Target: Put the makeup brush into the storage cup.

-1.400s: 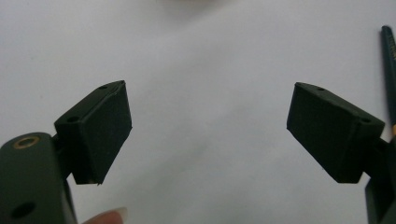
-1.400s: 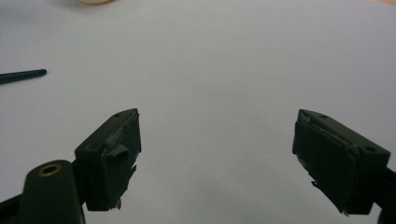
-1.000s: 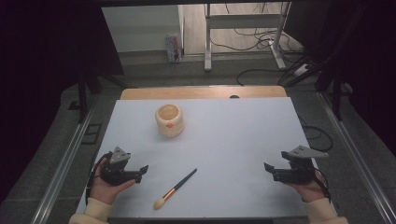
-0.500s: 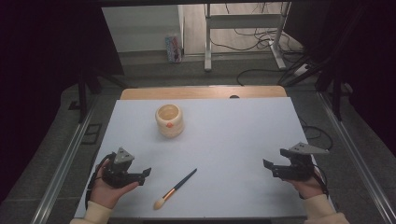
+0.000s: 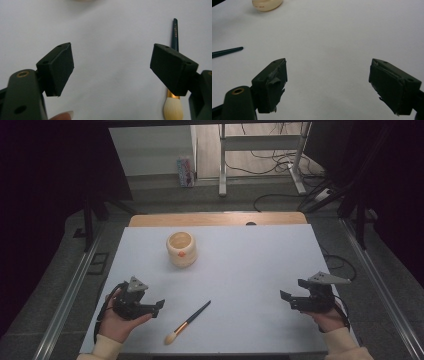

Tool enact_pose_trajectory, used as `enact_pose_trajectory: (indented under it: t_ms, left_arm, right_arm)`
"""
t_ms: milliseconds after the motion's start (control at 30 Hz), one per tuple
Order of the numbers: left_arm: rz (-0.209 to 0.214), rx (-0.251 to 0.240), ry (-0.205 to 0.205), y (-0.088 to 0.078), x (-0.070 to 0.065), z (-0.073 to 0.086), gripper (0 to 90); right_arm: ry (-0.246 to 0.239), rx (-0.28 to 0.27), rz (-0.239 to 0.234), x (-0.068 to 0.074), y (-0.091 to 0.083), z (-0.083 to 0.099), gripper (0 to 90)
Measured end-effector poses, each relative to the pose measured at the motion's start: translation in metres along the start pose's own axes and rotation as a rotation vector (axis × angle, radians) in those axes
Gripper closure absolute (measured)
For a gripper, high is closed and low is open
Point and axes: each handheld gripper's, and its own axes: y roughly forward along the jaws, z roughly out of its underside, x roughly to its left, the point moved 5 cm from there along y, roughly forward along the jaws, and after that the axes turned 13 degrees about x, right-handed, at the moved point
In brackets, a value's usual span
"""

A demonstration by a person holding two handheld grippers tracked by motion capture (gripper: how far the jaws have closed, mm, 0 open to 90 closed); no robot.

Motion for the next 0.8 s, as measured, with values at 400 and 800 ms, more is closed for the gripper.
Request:
enact_pose_trajectory:
  t_ms: [400, 800]
  left_arm:
    - [0.02, 0.047, 0.043, 0.006, -0.015, -0.021, 20.1]
    - [0.038, 0.073, 0.052, 0.007, -0.025, -0.022, 20.5]
  right_arm:
    - [0.007, -0.01, 0.007, -0.001, -0.002, 0.0, 14.6]
    - [-0.005, -0.009, 0.018, 0.005, -0.002, -0.001, 14.5]
